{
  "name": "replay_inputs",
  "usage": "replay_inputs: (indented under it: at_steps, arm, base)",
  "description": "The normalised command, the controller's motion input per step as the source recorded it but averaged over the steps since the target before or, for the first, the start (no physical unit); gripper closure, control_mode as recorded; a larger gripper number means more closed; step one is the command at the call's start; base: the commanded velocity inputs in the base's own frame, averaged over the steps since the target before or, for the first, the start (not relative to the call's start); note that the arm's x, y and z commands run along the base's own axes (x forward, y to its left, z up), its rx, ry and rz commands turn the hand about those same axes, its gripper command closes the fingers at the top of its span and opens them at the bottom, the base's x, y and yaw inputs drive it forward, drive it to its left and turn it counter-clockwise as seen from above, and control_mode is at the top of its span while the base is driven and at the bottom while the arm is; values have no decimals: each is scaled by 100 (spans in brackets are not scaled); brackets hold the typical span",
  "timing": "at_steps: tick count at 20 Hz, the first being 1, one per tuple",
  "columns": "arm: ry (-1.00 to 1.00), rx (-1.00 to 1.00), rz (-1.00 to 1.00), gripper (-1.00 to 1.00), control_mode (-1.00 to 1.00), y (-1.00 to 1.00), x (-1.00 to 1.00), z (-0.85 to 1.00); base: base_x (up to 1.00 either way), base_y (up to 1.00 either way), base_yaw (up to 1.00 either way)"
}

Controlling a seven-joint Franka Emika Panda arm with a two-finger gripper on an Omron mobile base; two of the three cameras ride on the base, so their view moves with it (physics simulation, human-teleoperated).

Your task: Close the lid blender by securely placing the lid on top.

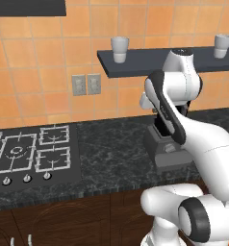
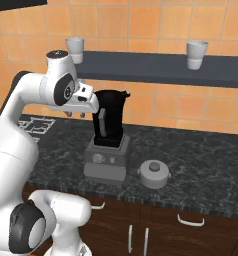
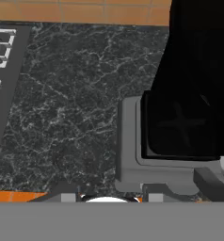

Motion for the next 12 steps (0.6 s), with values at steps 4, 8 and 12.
replay_inputs:
  at_steps: [4, 8, 12]
  arm:
    - [0, 0, -5, -100, -100, -12, -10, 0]
    - [0, 2, -4, -100, -100, -56, -26, -8]
    - [0, 1, -5, -100, -100, -60, -26, -9]
  base:
    - [0, 0, 0]
    - [0, 0, 0]
    - [0, 0, 0]
